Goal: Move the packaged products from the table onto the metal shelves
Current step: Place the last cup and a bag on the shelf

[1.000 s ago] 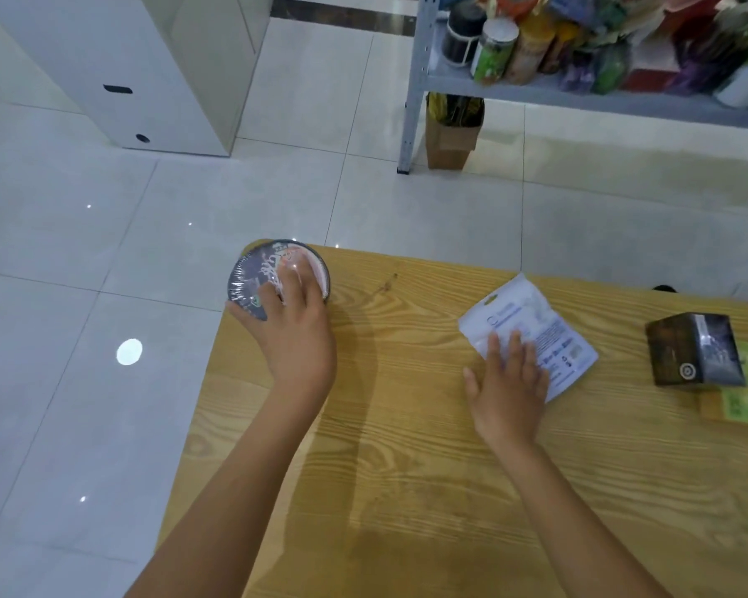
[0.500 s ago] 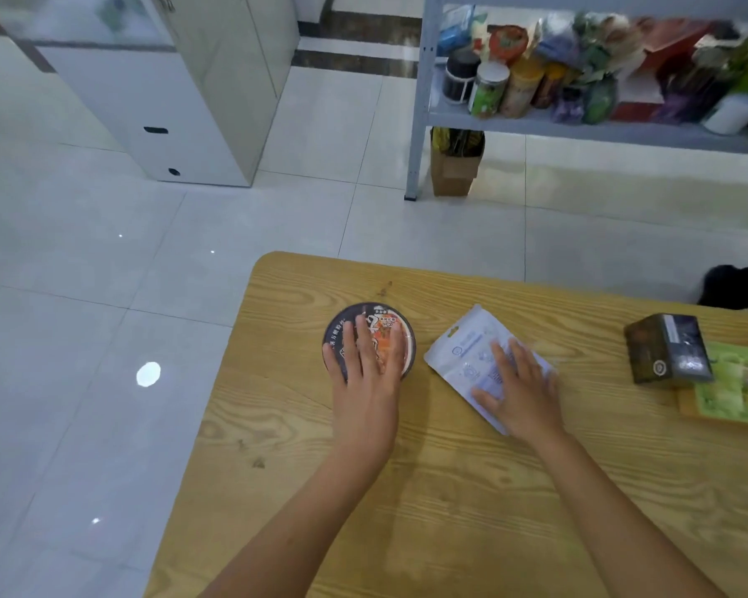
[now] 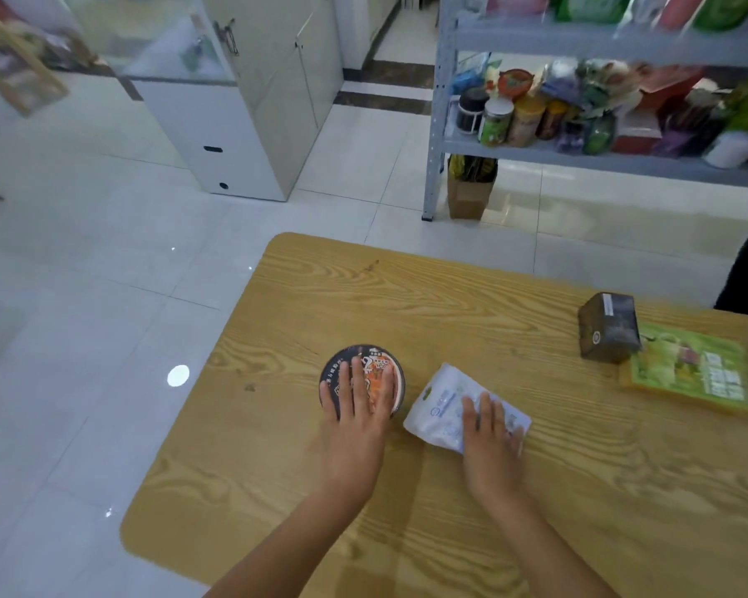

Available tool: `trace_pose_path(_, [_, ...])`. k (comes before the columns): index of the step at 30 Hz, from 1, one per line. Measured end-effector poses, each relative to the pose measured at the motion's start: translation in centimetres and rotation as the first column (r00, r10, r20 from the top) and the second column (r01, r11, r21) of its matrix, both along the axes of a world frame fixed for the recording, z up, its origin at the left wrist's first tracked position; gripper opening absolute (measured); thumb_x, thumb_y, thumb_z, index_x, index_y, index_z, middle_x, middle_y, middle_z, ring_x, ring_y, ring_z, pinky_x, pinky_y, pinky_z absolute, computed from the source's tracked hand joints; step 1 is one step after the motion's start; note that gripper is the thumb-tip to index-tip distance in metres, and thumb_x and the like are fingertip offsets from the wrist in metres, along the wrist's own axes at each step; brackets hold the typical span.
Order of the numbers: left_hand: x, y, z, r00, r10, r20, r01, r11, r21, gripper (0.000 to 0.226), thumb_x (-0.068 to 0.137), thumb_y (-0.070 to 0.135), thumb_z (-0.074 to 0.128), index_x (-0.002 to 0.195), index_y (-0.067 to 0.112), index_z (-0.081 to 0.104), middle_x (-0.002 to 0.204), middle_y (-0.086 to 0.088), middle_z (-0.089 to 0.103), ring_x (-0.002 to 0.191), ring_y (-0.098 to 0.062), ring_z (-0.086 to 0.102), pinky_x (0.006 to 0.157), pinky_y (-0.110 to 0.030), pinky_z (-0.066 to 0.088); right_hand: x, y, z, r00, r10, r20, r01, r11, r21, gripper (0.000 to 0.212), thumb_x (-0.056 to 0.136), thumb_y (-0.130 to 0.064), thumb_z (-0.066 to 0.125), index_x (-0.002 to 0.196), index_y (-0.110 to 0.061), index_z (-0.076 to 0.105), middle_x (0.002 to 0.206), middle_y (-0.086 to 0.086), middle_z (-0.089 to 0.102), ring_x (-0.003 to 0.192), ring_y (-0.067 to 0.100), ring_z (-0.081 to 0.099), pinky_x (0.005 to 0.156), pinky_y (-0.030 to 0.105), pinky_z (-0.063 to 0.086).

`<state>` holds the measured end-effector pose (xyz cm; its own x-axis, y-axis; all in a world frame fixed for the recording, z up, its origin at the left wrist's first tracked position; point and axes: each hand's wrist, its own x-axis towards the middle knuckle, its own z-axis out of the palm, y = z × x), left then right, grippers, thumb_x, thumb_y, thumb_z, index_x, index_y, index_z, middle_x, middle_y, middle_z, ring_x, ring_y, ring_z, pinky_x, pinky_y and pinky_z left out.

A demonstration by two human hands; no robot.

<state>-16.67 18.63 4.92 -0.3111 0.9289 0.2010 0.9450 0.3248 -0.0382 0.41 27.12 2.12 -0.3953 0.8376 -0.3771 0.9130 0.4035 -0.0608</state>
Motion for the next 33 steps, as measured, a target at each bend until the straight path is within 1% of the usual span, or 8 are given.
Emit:
trace_pose_path(3, [3.6, -3.4, 0.4, 0.996, 0.082, 0.032, -0.082, 0.997, 0.0, 0.06, 0.088, 0.013, 0.041, 0.147, 0.015, 0.029, 0.148, -0.03, 0.032, 0.135, -0.045, 0.035, 0.103, -0.064, 0.033, 3.3, -2.2, -1.6, 0.998, 0.058, -0.032, -0.059, 0.998, -0.035, 0.096, 0.036, 0.013, 0.085, 0.124, -0.003, 0.049, 0.122, 0.029, 0.059, 0.107, 0.046, 0.061, 0.072, 0.069, 0.046])
trace_pose_path(6, [8.0, -7.2, 1.0, 0.987, 0.159, 0.022, -0.159, 0.987, -0.006, 0.06, 0.086, 0.006, 0.031, 0.146, 0.014, 0.03, 0.146, -0.03, 0.035, 0.134, -0.046, 0.035, 0.106, -0.064, 0.027, 6.0, -4.3, 0.5, 0.993, 0.117, -0.034, -0.118, 0.993, -0.02, 0.083, 0.068, 0.007, 0.074, 0.143, -0.003, 0.041, 0.147, 0.028, 0.034, 0.133, 0.044, 0.039, 0.095, 0.068, 0.038])
trace_pose_path(10, [12.8, -10.8, 1.4, 0.964, 0.267, 0.016, -0.267, 0.964, -0.019, 0.059, 0.086, 0.007, 0.031, 0.144, 0.015, 0.031, 0.142, -0.029, 0.042, 0.13, -0.045, 0.042, 0.104, -0.061, 0.025, 9.5, -5.7, 1.2, 0.959, 0.281, 0.033, -0.263, 0.93, -0.256, 0.091, 0.094, -0.043, 0.05, 0.151, -0.016, -0.015, 0.158, 0.013, -0.019, 0.147, 0.03, -0.011, 0.116, 0.054, 0.009])
trace_pose_path(14, [16.4, -13.0, 2.1, 0.95, 0.312, 0.01, -0.312, 0.95, -0.005, 0.068, 0.078, 0.003, 0.051, 0.143, 0.013, 0.033, 0.14, -0.029, 0.044, 0.129, -0.045, 0.044, 0.103, -0.064, 0.03, 11.3, -5.2, 1.6, 0.961, 0.256, -0.1, -0.275, 0.883, -0.381, 0.092, 0.082, -0.075, 0.042, 0.153, -0.028, 0.006, 0.161, 0.002, -0.005, 0.148, 0.021, -0.003, 0.116, 0.048, 0.011])
trace_pose_path(17, [18.6, -14.5, 2.2, 0.943, 0.333, 0.001, -0.333, 0.943, -0.003, 0.06, 0.084, 0.002, 0.037, 0.142, 0.014, 0.034, 0.139, -0.027, 0.046, 0.128, -0.043, 0.047, 0.099, -0.063, 0.039, 12.1, -4.1, 1.4, 0.974, 0.208, -0.094, -0.226, 0.935, -0.274, 0.085, 0.086, -0.064, 0.051, 0.151, -0.023, 0.016, 0.158, 0.006, 0.013, 0.144, 0.025, 0.016, 0.115, 0.04, 0.019])
trace_pose_path(25, [19.5, -15.8, 2.8, 0.845, 0.471, 0.255, -0.464, 0.881, -0.091, 0.094, 0.068, 0.044, 0.079, 0.144, 0.042, 0.025, 0.158, -0.022, 0.006, 0.146, -0.038, 0.004, 0.102, -0.067, 0.025, 13.1, -4.5, 1.2, 0.996, 0.072, -0.047, -0.083, 0.95, -0.301, 0.109, 0.062, -0.045, 0.084, 0.146, -0.019, 0.021, 0.147, 0.013, 0.029, 0.136, 0.03, 0.027, 0.108, 0.037, 0.029])
trace_pose_path(28, [18.6, -15.6, 3.0, 0.763, 0.534, 0.365, -0.503, 0.844, -0.186, 0.098, 0.079, 0.06, 0.062, 0.141, 0.057, -0.014, 0.159, -0.011, -0.016, 0.145, -0.032, -0.014, 0.109, -0.056, 0.025, 14.2, -4.9, 0.5, 0.963, -0.14, -0.232, 0.001, 0.858, -0.513, 0.079, 0.06, -0.017, 0.088, 0.123, -0.014, 0.041, 0.119, 0.008, 0.054, 0.103, 0.024, 0.054, 0.077, 0.031, 0.047])
trace_pose_path(33, [18.0, -17.2, 3.2, 0.768, 0.505, 0.394, -0.496, 0.858, -0.132, 0.093, 0.072, 0.062, 0.064, 0.148, 0.048, 0.01, 0.154, -0.012, 0.011, 0.141, -0.033, 0.009, 0.101, -0.045, 0.041, 16.8, -6.6, 0.3, 0.867, -0.39, -0.309, 0.09, 0.734, -0.673, 0.043, 0.062, 0.006, 0.08, 0.097, -0.005, 0.057, 0.096, 0.012, 0.068, 0.083, 0.025, 0.065, 0.069, 0.037, 0.056])
